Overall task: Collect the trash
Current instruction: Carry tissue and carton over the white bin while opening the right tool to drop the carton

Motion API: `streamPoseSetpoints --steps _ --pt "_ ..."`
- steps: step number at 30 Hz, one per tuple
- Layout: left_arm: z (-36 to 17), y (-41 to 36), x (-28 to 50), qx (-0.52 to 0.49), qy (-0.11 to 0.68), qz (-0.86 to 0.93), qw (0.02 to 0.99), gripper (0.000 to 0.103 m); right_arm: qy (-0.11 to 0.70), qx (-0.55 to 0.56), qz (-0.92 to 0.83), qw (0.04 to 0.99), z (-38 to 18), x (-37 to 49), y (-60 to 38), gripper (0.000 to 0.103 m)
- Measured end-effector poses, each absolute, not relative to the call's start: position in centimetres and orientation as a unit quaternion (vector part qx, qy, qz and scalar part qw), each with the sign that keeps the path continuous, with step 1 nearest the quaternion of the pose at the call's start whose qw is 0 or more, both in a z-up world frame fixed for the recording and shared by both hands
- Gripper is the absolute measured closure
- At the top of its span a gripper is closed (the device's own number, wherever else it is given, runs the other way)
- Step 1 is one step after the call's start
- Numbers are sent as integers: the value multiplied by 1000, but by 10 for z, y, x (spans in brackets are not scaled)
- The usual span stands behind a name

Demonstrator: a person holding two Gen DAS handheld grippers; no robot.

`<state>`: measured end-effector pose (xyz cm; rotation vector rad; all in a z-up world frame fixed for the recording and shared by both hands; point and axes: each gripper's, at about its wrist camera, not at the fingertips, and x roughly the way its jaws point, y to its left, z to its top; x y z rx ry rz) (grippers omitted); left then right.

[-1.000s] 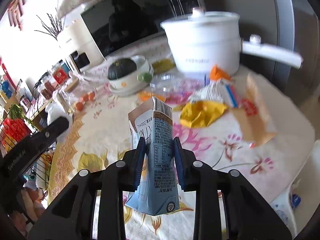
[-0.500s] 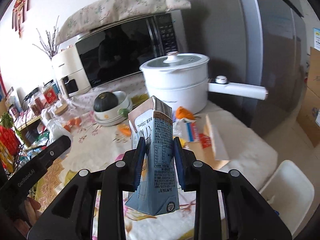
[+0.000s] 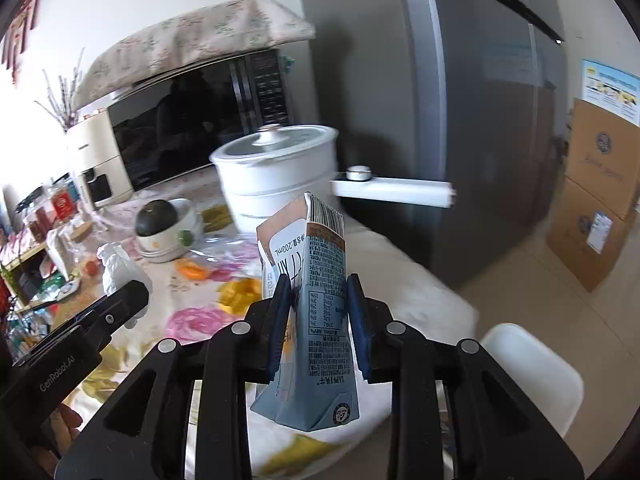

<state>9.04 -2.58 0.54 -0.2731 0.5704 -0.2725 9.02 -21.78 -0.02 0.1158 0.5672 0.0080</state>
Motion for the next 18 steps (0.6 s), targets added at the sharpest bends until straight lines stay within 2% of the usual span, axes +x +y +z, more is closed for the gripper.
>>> streamPoseSetpoints --steps 11,18 --pt "-2 -100 84 -127 297 -207 923 69 281 67 -62 955 -4 61 -290 76" --pt "-16 -147 78 -105 315 -244 911 68 317 88 -120 937 -29 54 -344 76"
